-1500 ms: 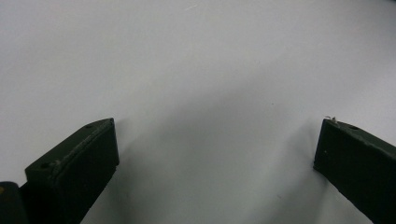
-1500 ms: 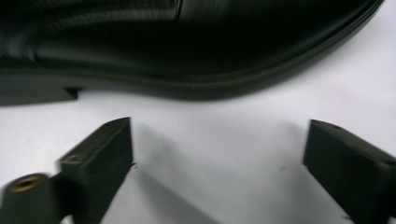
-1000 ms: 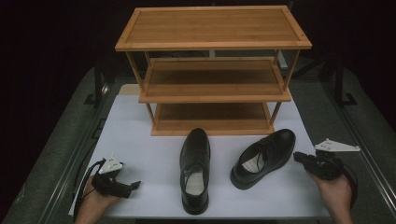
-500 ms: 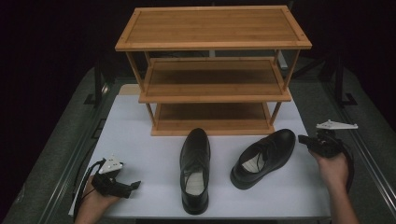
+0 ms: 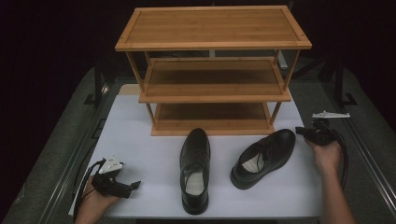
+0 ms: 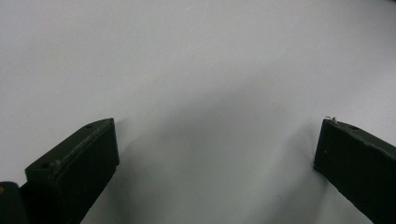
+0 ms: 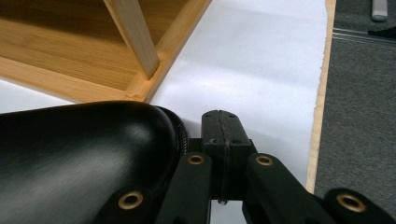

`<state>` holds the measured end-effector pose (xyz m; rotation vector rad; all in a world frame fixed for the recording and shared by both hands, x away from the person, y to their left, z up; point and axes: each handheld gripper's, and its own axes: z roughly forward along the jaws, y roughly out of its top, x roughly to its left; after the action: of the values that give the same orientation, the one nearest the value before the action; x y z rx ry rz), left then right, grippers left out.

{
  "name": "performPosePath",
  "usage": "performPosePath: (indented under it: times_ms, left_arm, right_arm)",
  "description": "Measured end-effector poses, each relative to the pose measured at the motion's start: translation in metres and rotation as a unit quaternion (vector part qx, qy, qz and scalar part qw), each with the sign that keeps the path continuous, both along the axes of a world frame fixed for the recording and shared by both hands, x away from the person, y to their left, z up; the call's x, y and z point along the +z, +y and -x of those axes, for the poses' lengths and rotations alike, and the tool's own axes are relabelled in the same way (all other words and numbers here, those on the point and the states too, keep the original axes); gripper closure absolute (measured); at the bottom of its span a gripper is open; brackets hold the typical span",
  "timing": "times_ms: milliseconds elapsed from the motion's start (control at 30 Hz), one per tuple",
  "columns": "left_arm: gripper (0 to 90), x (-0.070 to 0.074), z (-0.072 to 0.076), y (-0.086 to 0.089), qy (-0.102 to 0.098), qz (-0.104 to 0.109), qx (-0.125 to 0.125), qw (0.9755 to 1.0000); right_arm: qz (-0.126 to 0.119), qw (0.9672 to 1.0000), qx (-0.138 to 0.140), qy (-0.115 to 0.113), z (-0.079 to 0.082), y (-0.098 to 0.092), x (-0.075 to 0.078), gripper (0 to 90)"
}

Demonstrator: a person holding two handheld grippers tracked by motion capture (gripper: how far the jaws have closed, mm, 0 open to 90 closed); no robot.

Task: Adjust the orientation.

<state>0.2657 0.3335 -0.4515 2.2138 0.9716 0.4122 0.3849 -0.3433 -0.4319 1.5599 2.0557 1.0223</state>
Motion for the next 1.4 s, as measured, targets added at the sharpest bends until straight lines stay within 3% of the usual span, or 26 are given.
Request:
performPosePath:
  times_ms: [400, 733, 1400]
  left_arm:
    - [0.0, 0.0, 0.0, 0.0, 0.0, 0.0, 0.001, 1.0]
    - [0.0, 0.0, 0.0, 0.0, 0.001, -0.001, 0.0, 1.0]
    - [0.0, 0.0, 0.0, 0.0, 0.002, -0.001, -0.001, 1.0]
  right_arm:
    - [-0.006, 0.9999, 0.009, 0.006, -0.003, 0.006, -0.006, 89.9]
    - [-0.007, 0.9988, 0.048, 0.011, -0.003, 0.027, -0.005, 89.9]
    - [-0.007, 0.995, 0.098, 0.017, 0.009, 0.055, -0.004, 89.9]
